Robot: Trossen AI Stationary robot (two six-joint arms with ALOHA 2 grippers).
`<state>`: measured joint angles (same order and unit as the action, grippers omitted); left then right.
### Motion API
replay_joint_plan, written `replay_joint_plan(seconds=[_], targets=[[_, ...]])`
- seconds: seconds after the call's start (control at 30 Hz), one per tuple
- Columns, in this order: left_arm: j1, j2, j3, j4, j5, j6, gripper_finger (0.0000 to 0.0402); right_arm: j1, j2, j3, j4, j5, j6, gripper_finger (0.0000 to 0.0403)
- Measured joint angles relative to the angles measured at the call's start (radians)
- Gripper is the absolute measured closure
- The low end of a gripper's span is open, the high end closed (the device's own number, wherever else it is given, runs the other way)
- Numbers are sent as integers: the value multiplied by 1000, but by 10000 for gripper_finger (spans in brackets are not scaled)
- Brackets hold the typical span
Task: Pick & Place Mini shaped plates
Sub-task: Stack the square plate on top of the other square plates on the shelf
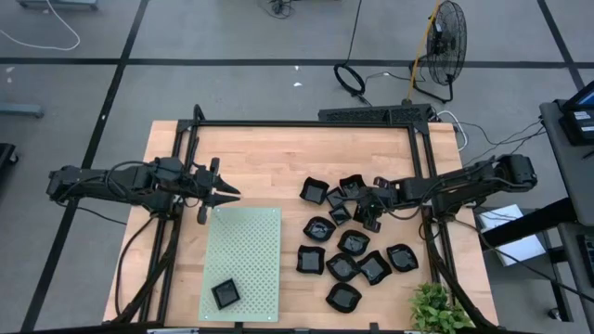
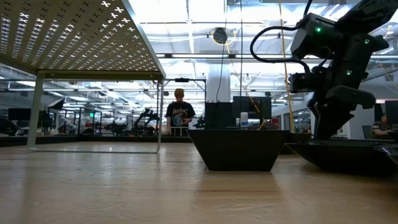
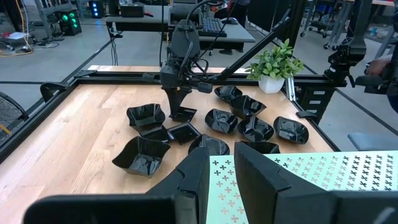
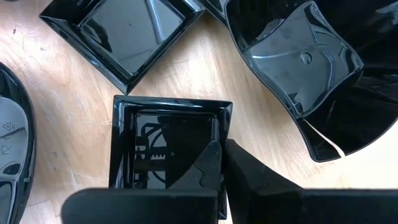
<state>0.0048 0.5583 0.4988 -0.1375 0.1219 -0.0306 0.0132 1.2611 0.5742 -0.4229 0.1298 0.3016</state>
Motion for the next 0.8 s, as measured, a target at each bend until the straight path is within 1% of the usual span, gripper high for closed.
replay_joint_plan(seconds=[0.47,0.57,0.8], targets=[[0,0,0,0,0,0,325,2,-96,-1,15,-8,-1,402],[0,0,0,0,0,0,325,2,-113,-1,16,-28,-16,402],[0,0,0,4,0,0,325,2,-149,-1,37,-30,-62,402]])
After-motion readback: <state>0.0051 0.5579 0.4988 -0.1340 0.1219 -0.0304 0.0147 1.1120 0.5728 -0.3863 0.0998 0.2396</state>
